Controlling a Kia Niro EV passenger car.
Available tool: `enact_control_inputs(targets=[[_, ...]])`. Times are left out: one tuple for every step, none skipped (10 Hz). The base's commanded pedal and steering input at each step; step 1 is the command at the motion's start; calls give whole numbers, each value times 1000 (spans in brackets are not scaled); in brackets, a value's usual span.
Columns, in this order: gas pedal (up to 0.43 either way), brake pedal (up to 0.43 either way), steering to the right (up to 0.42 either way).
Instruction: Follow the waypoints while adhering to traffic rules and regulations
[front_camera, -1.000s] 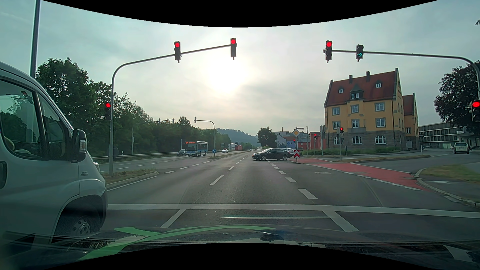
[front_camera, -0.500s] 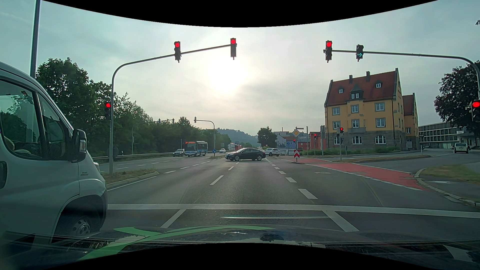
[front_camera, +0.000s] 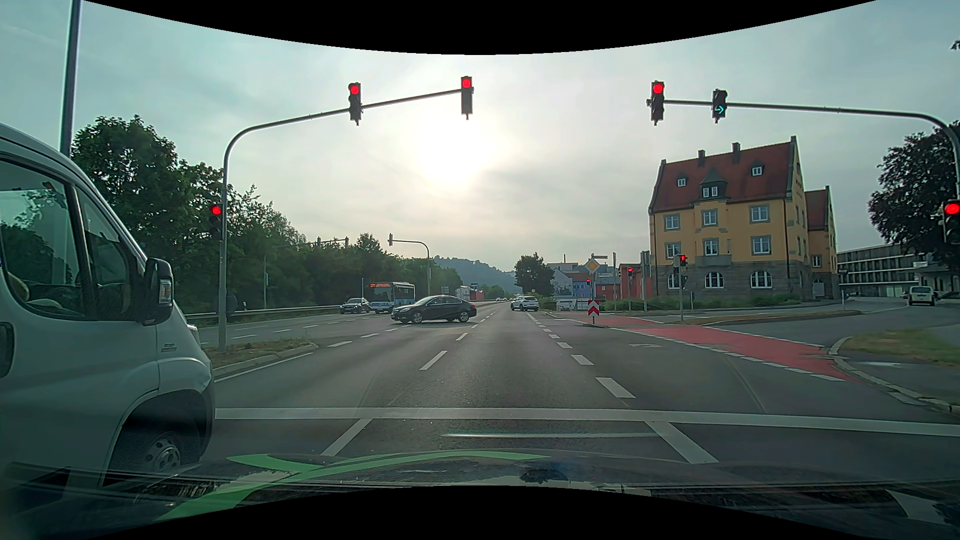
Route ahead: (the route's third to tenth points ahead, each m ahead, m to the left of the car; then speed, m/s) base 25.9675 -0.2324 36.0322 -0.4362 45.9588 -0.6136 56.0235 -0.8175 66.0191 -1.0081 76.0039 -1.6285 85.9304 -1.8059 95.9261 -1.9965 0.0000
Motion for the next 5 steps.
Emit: enact_control_inputs(targets=[[0,293,-9],[0,293,-9],[0,293,-10],[0,293,-12],[0,293,-12]])
